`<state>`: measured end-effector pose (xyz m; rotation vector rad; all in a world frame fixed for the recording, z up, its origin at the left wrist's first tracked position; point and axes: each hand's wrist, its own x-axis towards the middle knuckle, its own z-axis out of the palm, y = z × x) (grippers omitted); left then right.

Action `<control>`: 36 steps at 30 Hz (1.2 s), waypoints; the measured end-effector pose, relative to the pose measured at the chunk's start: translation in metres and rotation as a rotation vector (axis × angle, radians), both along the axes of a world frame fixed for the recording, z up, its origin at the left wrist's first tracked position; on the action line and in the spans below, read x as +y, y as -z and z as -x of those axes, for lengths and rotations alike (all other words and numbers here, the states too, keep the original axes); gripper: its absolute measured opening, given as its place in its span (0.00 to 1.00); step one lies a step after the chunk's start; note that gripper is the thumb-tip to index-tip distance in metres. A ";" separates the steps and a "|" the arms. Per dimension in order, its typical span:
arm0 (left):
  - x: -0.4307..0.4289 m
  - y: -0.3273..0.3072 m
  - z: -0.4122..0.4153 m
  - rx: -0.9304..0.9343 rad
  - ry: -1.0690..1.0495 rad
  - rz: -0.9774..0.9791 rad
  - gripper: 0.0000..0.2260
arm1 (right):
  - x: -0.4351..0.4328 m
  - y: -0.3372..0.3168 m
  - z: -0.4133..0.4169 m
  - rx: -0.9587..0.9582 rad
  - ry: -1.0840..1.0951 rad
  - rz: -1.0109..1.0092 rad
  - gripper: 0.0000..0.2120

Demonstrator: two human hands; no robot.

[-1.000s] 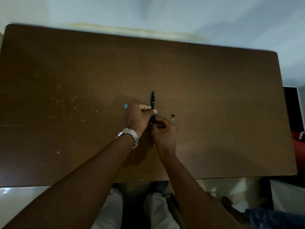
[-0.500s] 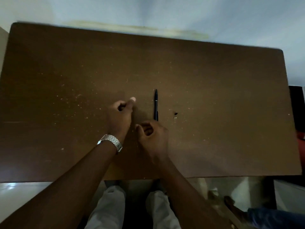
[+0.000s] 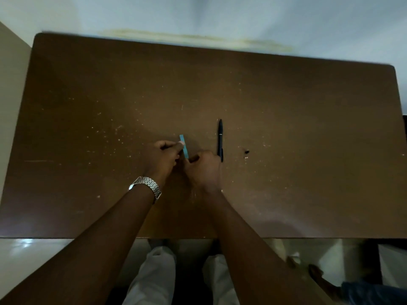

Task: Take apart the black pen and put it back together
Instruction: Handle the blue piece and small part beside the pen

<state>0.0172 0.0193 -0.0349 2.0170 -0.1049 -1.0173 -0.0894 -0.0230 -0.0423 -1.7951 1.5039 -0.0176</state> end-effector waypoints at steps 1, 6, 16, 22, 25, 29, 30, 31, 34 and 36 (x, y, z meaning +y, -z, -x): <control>0.000 0.000 0.000 0.013 0.013 0.004 0.10 | 0.001 0.000 0.000 -0.032 0.026 -0.014 0.15; -0.001 0.000 -0.001 0.109 0.080 0.067 0.11 | 0.015 -0.008 0.008 -0.272 0.172 -0.069 0.11; 0.000 -0.007 -0.002 0.282 -0.051 0.209 0.02 | 0.016 -0.023 0.010 -0.612 0.658 -0.736 0.05; -0.003 -0.013 -0.013 0.294 -0.078 0.220 0.02 | 0.027 -0.010 0.017 -0.491 0.587 -0.675 0.04; -0.002 -0.013 -0.015 0.291 -0.078 0.225 0.05 | 0.026 -0.006 0.016 -0.440 0.548 -0.595 0.06; -0.001 -0.010 -0.013 0.288 -0.092 0.225 0.09 | 0.024 -0.006 0.010 -0.413 0.572 -0.556 0.06; 0.000 -0.009 -0.013 0.287 -0.099 0.221 0.08 | 0.024 -0.006 0.009 -0.413 0.594 -0.570 0.06; 0.000 -0.009 -0.012 0.287 -0.106 0.217 0.08 | 0.023 -0.006 0.009 -0.416 0.616 -0.589 0.06; -0.001 -0.009 -0.011 0.284 -0.114 0.215 0.07 | 0.023 -0.007 0.010 -0.425 0.665 -0.623 0.05; -0.002 -0.010 -0.011 0.290 -0.109 0.218 0.07 | 0.024 -0.008 0.012 -0.454 0.690 -0.613 0.05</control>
